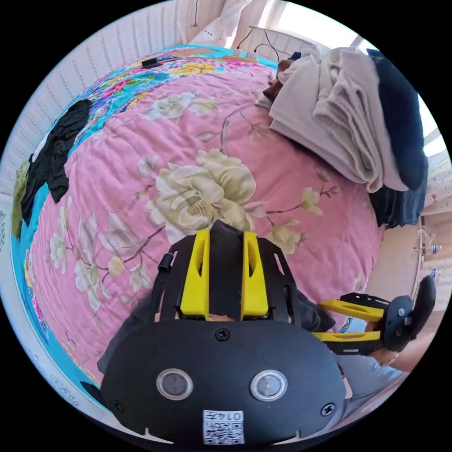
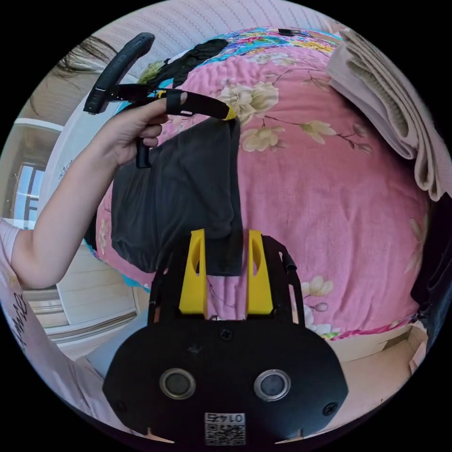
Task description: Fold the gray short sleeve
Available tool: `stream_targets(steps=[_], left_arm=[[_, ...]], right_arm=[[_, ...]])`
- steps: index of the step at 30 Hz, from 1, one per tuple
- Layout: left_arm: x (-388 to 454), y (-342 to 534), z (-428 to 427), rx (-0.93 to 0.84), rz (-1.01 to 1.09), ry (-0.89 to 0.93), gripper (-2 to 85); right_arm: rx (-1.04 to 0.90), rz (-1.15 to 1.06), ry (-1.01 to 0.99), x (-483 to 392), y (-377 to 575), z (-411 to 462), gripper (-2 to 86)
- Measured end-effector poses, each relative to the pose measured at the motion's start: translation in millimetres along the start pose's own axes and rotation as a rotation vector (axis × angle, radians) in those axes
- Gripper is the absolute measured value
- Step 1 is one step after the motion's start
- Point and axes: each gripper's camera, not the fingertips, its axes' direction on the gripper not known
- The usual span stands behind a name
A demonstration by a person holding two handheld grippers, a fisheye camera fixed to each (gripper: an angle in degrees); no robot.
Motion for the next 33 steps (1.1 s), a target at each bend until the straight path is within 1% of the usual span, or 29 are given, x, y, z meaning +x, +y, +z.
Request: stream_targets(steps=[1, 2, 4, 6, 8, 13, 18, 24, 28, 31, 33], left_arm=[[3, -2, 6, -0.017, 0.008, -0.017, 10.4], [6, -2, 7, 0.016, 0.009, -0.039, 10.2], [7, -2, 6, 0.020, 0.010, -0.038, 9.3], [2, 2, 2, 0.038, 0.010, -0.020, 7.0], [-4, 6, -2, 0.053, 0.003, -0.012, 5.5], [-19, 17, -15, 0.073, -0.016, 0.031, 4.3], [-48, 46, -46, 0.117, -0.093, 0.099, 4.2], [-99, 100, -97, 0.202, -0.202, 0.128, 4.0], [-139, 152, -138, 0.269, -0.297, 0.105, 4.0], [-177, 205, -169, 0.291, -0.378, 0.033, 4.1], [-209, 253, -184, 0.291, -0.482, -0.059, 4.7]], right_arm=[[-0.007, 0.028, -0.009, 5, -1, 9, 10.7], [-0.009, 0.059, -0.007, 9, -2, 16, 9.5], [0.002, 0.077, -0.005, 13, -3, 20, 8.1], [0.003, 0.071, 0.012, 16, -3, 23, 5.6], [0.002, 0.033, -0.020, 18, -4, 25, 3.3], [-0.007, -0.015, -0.071, 18, -9, 27, 1.7], [0.030, -0.055, -0.163, 0, -15, 18, 1.1], [0.023, -0.163, -0.215, -49, -30, 23, 1.0], [0.029, -0.278, -0.311, -99, -52, 30, 1.2], [0.015, -0.406, -0.380, -152, -71, 44, 1.7], [-0.010, -0.474, -0.416, -189, -84, 60, 2.2]])
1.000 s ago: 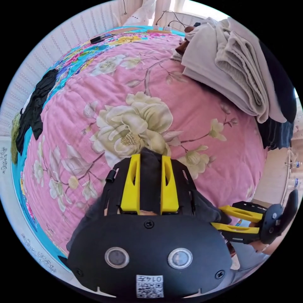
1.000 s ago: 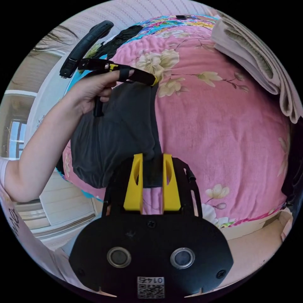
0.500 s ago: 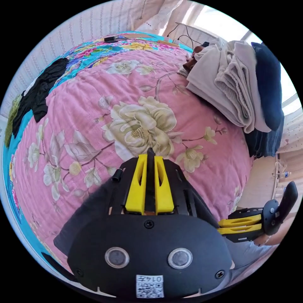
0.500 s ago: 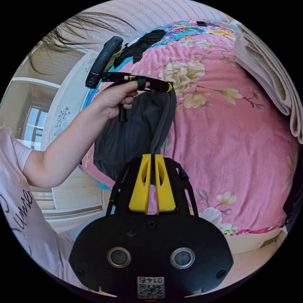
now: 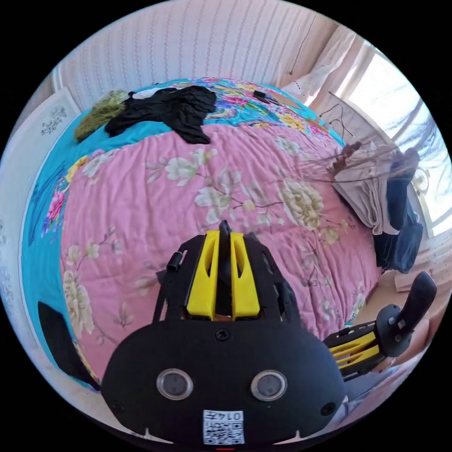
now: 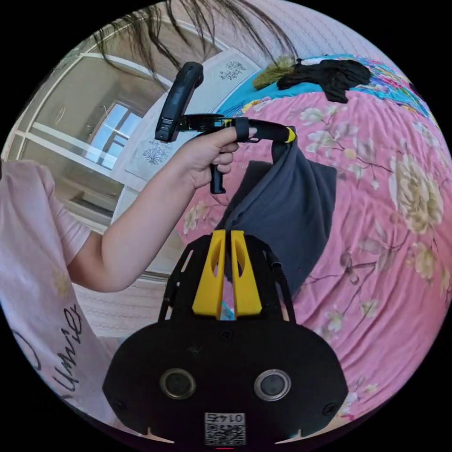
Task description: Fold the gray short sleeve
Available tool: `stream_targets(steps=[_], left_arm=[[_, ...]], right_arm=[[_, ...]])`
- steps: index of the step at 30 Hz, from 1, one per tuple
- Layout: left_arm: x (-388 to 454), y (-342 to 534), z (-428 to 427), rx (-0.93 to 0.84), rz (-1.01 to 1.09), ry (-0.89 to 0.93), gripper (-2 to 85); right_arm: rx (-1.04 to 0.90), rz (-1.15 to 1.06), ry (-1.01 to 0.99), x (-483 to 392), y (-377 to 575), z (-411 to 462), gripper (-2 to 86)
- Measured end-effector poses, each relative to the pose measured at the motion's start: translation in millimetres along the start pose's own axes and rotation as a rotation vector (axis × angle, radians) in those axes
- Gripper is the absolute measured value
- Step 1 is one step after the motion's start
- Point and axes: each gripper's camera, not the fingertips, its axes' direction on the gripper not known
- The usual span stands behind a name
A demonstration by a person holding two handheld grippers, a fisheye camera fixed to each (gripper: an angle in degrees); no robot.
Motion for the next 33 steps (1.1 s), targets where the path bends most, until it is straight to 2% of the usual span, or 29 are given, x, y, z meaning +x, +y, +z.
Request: stream_targets(steps=[2, 8, 10, 14, 18, 23, 25, 28, 33], left_arm=[[-38, 22, -9, -0.009, -0.084, -0.072, 5.0], [-108, 103, -47, -0.099, -0.226, -0.225, 4.5], [-116, 129, -60, -0.121, -0.265, -0.218, 4.3], [-115, 183, -89, -0.147, -0.351, -0.047, 4.4], [-104, 220, -104, -0.161, -0.431, 0.091, 6.3], [-104, 235, -91, -0.258, -0.445, 0.033, 3.2], [-109, 238, -97, -0.240, -0.432, 0.079, 0.4], [-116, 248, -120, -0.212, -0.450, 0.052, -0.5], [-130, 271, -141, -0.182, -0.514, 0.053, 3.1]], right_arm=[[-0.074, -0.017, -0.081, -18, -39, 47, 3.8], [-0.277, -0.159, -0.115, -54, -84, 138, 7.5], [-0.318, -0.186, -0.156, -59, -89, 142, 7.5], [-0.413, -0.243, -0.251, -60, -108, 140, 7.0], [-0.357, -0.304, -0.069, -50, -143, 123, 7.3], [-0.245, -0.368, 0.203, -29, -231, 122, 10.7], [-0.242, -0.396, 0.241, -29, -259, 132, 11.6], [-0.265, -0.403, 0.226, -32, -294, 150, 13.4], [-0.395, -0.415, 0.241, -35, -317, 188, 13.8]])
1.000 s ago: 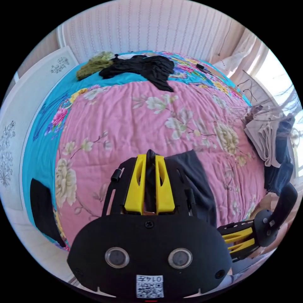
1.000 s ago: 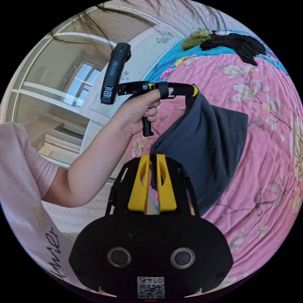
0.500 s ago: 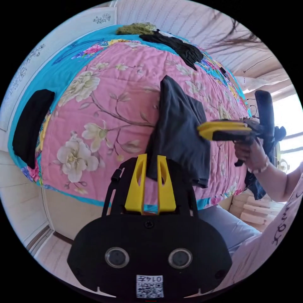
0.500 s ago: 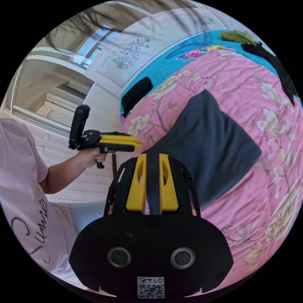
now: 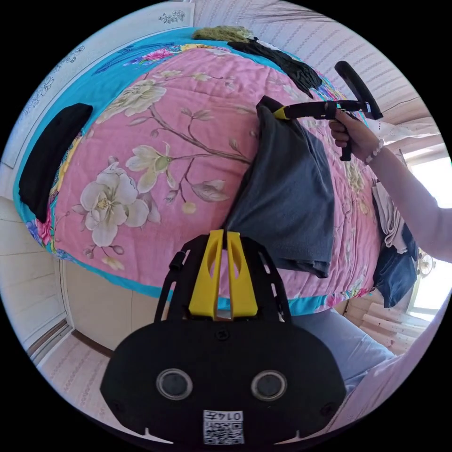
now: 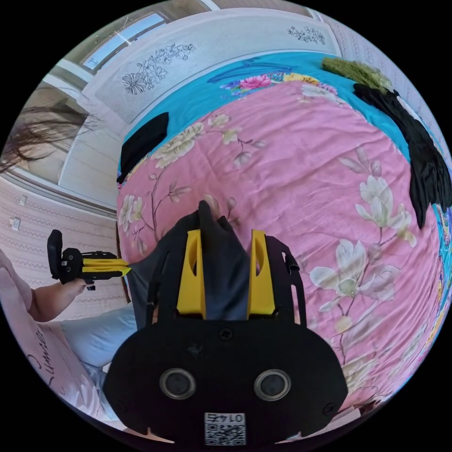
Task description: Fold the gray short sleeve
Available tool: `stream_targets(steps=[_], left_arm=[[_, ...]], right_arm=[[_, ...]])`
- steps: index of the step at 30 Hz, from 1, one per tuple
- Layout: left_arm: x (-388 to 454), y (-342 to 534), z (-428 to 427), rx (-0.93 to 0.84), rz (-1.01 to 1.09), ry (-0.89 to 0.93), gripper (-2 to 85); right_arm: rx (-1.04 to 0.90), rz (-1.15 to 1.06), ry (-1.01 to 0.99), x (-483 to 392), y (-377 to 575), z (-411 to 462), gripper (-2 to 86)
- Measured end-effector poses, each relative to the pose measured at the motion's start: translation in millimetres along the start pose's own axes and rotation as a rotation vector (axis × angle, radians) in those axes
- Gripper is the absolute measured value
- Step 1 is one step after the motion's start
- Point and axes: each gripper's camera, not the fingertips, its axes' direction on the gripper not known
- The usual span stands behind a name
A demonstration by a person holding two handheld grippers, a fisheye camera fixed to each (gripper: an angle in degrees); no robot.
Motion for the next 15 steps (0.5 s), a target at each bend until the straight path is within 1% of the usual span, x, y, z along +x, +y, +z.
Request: stream_targets(steps=[1, 2, 3, 5, 7, 9, 11, 13, 15], left_arm=[[-2, 1, -3, 0.004, -0.018, 0.009, 4.2], [-4, 4, -9, 0.011, -0.041, 0.019, 6.4], [-3, 9, -16, 0.028, -0.039, 0.004, 7.2], [-1, 16, -20, 0.055, -0.035, -0.020, 8.2], [1, 18, -12, 0.033, -0.029, 0.002, 8.3], [5, 23, -11, 0.047, 0.003, -0.040, 5.7], [5, 29, -22, 0.059, 0.009, 0.023, 3.1], [4, 44, -42, 0.100, 0.007, 0.039, 2.2], [3, 68, -86, 0.187, 0.036, 0.075, 1.7]], right_arm=[[-0.076, 0.006, -0.014, 1, -5, 13, 13.8], [-0.111, 0.014, -0.026, 2, -7, 21, 13.4], [-0.095, 0.015, -0.023, 2, -7, 20, 13.2], [-0.086, -0.006, -0.044, -1, -8, 16, 10.1], [-0.081, -0.011, -0.060, -3, -8, 12, 8.3], [-0.071, -0.008, -0.079, -4, -6, 5, 7.2], [-0.017, -0.011, -0.090, -8, 0, -16, 6.4], [0.058, -0.050, -0.105, -18, 8, -43, 6.1], [0.118, -0.095, -0.151, -30, 15, -72, 5.9]])
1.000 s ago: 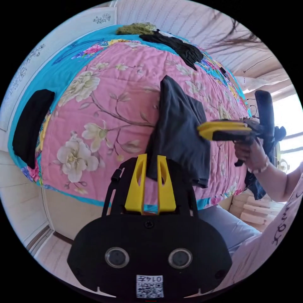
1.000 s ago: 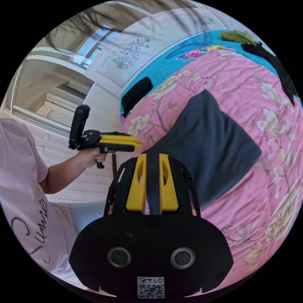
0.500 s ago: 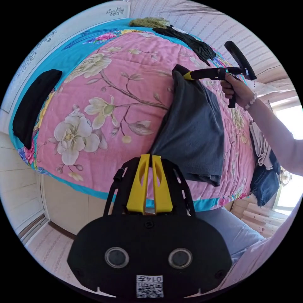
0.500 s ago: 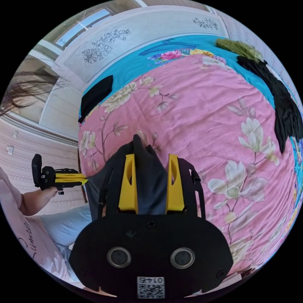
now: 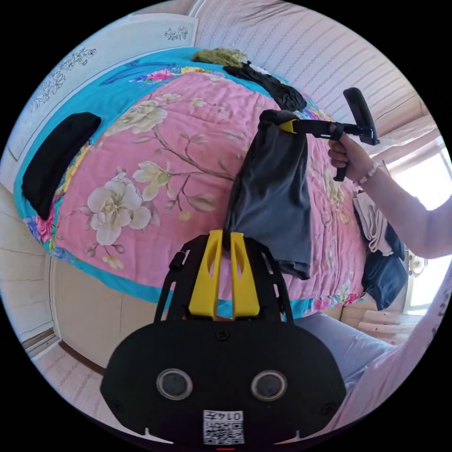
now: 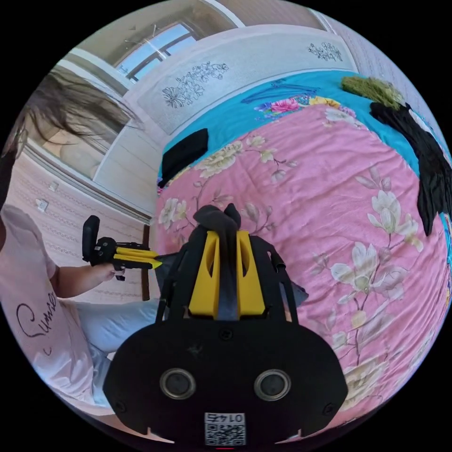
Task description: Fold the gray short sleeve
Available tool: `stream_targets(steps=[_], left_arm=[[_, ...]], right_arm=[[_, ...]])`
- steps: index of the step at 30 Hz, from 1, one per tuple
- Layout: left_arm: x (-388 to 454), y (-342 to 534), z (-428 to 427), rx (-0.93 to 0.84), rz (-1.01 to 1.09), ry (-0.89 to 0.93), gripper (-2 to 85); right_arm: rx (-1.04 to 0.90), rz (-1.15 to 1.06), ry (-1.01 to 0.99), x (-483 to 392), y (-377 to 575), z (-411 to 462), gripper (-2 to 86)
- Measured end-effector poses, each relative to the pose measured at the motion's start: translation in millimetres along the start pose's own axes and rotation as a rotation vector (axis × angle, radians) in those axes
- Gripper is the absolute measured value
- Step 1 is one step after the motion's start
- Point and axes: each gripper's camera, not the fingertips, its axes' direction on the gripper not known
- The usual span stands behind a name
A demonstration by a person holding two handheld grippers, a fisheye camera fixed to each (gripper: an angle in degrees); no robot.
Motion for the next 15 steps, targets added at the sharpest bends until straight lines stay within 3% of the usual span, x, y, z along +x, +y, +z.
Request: stream_targets(steps=[5, 9, 13, 15], left_arm=[[-16, 29, -104, 0.109, -0.051, -0.101, 2.0], [-77, 12, -166, 0.157, -0.087, -0.368, 3.5], [-172, -11, -182, 0.286, -0.218, -0.600, 5.4], [-213, -8, -173, 0.267, -0.324, -0.693, 5.7]], right_arm=[[0.074, -0.122, -0.100, -70, -39, -53, 5.8], [0.092, -0.222, -0.214, -117, -126, -46, 6.2], [0.041, -0.182, -0.136, -149, -273, 33, 8.2], [0.013, -0.105, -0.047, -149, -317, 76, 8.0]])
